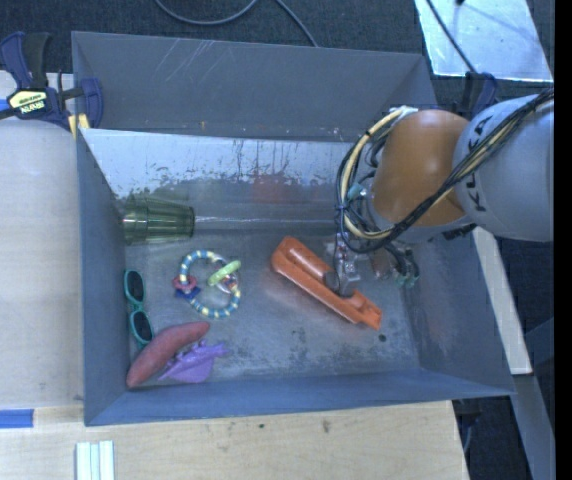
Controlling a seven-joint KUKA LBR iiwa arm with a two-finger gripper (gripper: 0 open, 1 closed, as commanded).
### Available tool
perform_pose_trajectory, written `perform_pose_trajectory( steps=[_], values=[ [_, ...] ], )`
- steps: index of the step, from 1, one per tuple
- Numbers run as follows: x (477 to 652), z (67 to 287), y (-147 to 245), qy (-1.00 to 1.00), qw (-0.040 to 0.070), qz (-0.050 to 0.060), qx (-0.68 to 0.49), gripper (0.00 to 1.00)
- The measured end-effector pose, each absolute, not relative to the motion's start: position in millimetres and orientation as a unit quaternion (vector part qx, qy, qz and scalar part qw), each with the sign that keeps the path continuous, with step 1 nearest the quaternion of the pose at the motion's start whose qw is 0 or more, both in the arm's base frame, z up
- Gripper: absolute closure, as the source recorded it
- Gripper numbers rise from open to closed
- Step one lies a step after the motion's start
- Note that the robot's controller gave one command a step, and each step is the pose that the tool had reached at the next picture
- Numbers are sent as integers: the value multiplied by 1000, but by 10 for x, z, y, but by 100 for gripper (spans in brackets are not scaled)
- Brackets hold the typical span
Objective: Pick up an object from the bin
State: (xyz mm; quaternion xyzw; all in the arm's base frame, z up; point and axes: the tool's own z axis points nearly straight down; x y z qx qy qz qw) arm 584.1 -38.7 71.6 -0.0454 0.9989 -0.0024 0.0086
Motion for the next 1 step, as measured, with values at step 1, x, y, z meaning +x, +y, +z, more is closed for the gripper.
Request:
perform_pose_trajectory(
  steps=[1],
  values=[
    [5880, 1041, -413, 997, 5, -2, -79, 100]
  ],
)
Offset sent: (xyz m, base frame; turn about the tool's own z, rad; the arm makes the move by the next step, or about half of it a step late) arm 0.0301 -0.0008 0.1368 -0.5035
